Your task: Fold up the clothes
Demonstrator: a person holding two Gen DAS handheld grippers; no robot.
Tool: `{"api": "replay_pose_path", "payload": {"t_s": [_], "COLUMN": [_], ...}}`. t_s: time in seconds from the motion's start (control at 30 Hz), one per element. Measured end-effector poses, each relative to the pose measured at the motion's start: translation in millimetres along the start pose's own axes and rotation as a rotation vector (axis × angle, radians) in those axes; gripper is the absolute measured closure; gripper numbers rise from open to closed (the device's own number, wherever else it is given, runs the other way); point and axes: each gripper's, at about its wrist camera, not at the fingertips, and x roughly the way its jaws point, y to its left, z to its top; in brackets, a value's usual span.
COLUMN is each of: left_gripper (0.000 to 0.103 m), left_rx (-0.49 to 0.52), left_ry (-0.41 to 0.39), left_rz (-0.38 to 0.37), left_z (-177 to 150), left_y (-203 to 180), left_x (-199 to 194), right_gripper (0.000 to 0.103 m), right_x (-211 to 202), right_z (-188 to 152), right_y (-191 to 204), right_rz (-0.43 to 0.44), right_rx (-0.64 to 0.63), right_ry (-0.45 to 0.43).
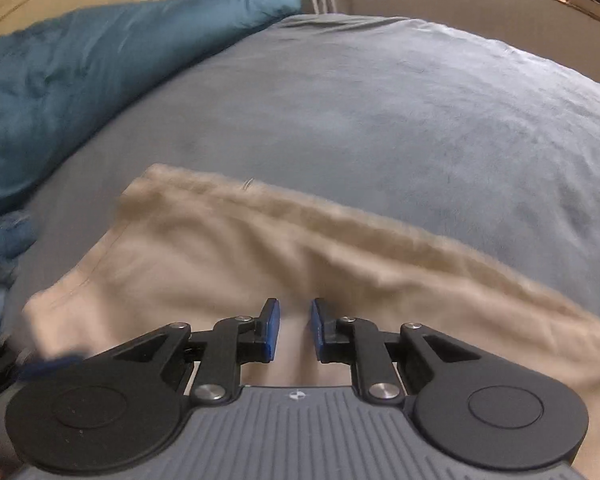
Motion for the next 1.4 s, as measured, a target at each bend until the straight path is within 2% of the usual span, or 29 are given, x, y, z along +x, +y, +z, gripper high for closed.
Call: {"api": "replay_pose_path", "payload": {"t_s": [0.17, 0.27, 0.3, 0.4, 0.5, 0.6, 0.73, 0.8, 0.87, 0.9, 1.0, 1.03, 1.07, 1.17, 1.3, 1.4], "left_gripper": [0.051, 0.051, 0.051, 0.050, 0.050, 0.050, 0.049, 0.049, 0.049, 0.049, 0.049, 0.049, 0.049, 0.049, 0.049, 0.049], "left_rx": [0.004, -0.004, -0.006, -0.011, -0.016, -0.027, -0.040, -0.039, -0.041, -0.042, -0.044, -0.043, -0.047, -0.062, -0.070, -0.074], "left_ry": [0.003, 0.004, 0.003, 0.002, 0.004, 0.010, 0.013, 0.016, 0.015, 0.016, 0.022, 0.024, 0.025, 0.028, 0.025, 0.027], "left_rz": [-0.002, -0.009, -0.009, -0.008, -0.008, -0.006, -0.014, -0.015, -0.019, -0.019, -0.017, -0.015, -0.016, -0.019, -0.018, -0.010], "left_z": [0, -1, -1, -1, -1, -1, -1, -1, -3, -3, -1, -1, 0, 1, 5, 7], "left_y": [0, 2, 2, 2, 3, 4, 5, 5, 5, 5, 5, 5, 5, 4, 6, 7], "left_x": [0, -1, -1, -2, -1, -1, -2, -3, -4, -4, -3, -3, -4, -6, -11, -10], "right_gripper": [0.085, 0.084, 0.083, 0.083, 0.082, 0.082, 0.083, 0.081, 0.080, 0.076, 0.075, 0.076, 0.078, 0.076, 0.075, 0.075], "right_x": [32, 13, 7, 1, 27, 60, 79, 76, 68, 67, 83, 91, 96, 90, 28, -17], "right_z": [26, 21, 17, 6, -2, 3, 43, 49, 42, 37, 19, 18, 22, 39, 28, -2], "right_y": [-28, -51, -49, -12, 39, 67, 47, 40, 51, 58, 84, 86, 82, 49, -6, -60], "right_rz": [-0.074, -0.020, 0.006, 0.120, 0.216, 0.146, 0.098, 0.129, 0.203, 0.229, 0.220, 0.191, 0.188, 0.208, 0.185, 0.140], "right_rx": [0.128, 0.237, 0.229, 0.065, -0.109, -0.226, -0.085, -0.011, -0.058, -0.086, -0.200, -0.206, -0.163, 0.108, 0.195, 0.325], "right_ry": [-0.038, -0.041, -0.031, 0.047, 0.173, 0.195, 0.095, 0.115, 0.161, 0.187, 0.268, 0.247, 0.211, 0.111, 0.005, 0.004]}}
